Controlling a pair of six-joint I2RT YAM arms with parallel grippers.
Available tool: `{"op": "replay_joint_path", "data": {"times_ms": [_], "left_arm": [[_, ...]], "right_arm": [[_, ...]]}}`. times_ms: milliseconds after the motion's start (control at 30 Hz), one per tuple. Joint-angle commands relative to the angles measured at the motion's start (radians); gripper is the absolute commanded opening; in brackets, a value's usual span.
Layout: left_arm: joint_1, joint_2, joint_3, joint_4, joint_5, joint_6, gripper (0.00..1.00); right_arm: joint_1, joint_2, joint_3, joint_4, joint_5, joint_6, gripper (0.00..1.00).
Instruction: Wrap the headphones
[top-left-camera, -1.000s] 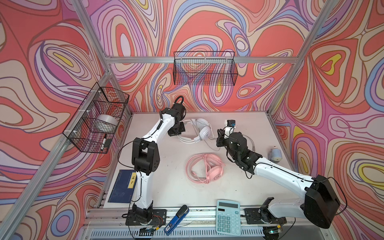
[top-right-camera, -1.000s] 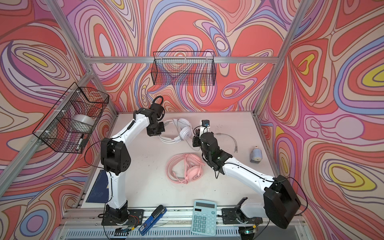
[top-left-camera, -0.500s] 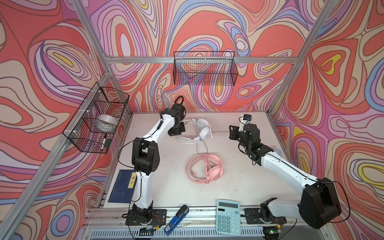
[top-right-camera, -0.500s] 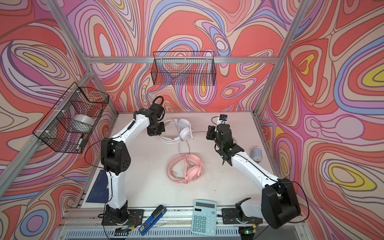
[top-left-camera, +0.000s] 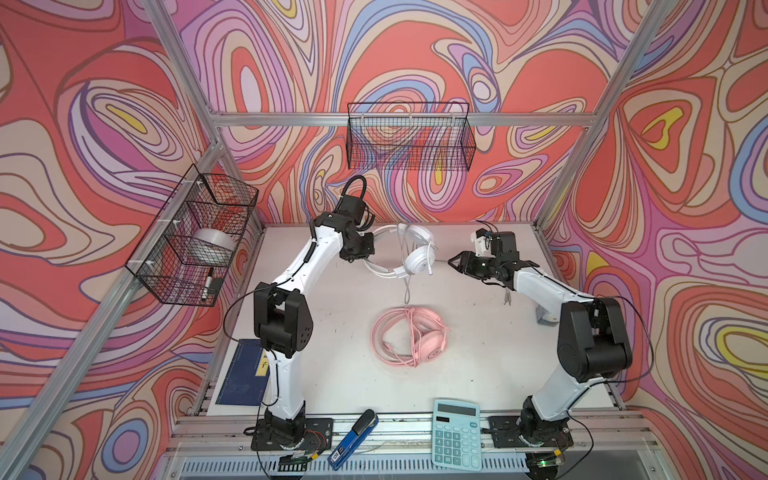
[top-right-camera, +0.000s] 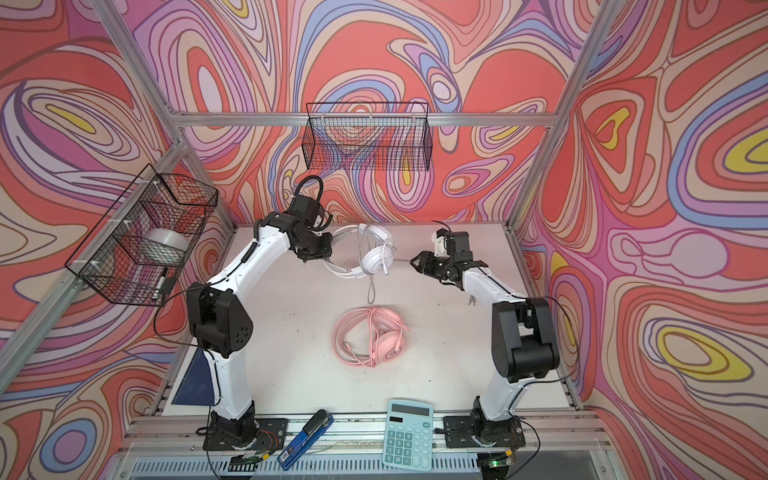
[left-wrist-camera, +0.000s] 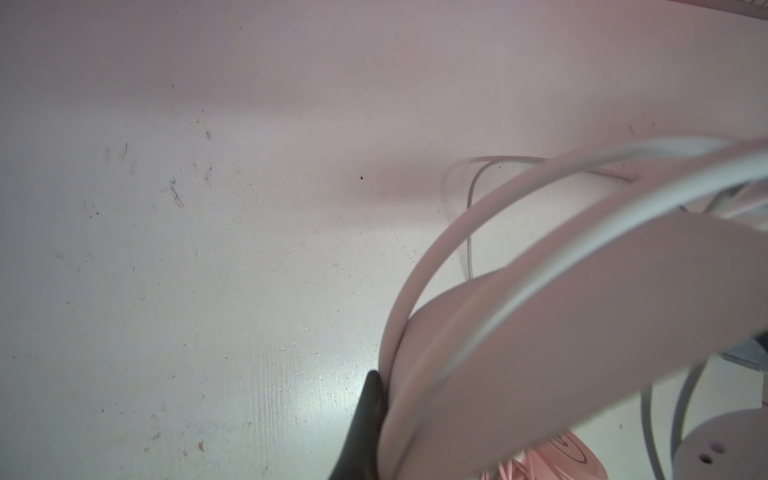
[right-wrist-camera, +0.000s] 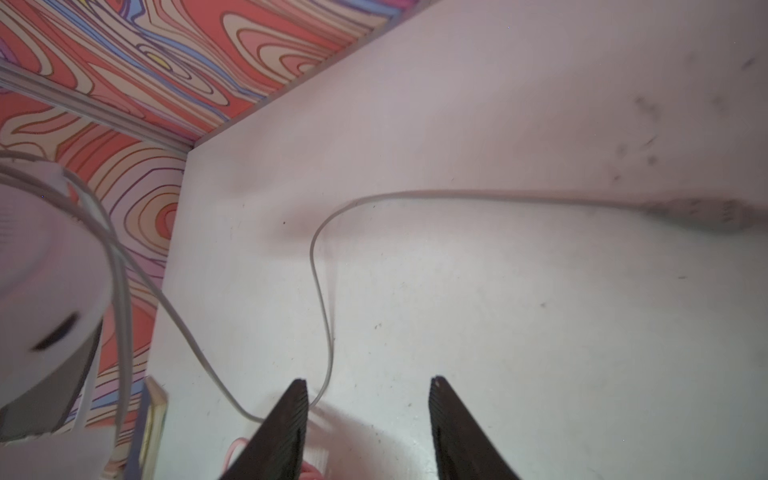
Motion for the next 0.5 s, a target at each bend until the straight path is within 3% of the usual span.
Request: {"op": "replay_joint_path", "data": {"times_ms": [0,133,333,467], "left_arm": [[0.004,-0.067,0.037,-0.002,0.075,0.079,0.0],[0.003,-0.078,0.029,-0.018,0.083,0.1,0.0],[0.004,-0.104,0.007,-0.002,0.119,0.108,0.0],[0.004,-0.111,0.027,0.002,0.135,0.111,0.0]], "right_arm": [[0.009,0.08,0.026,0.068,-0.162,0.049,0.55],[0.051,0.149,0.038,0.122,-0.18,0.071,0.61],[0.078,0.208,0.043,0.191,-0.184,0.115,0.62],[0.079,0.205,0.088,0.083,-0.171,-0.024,0.62]]}}
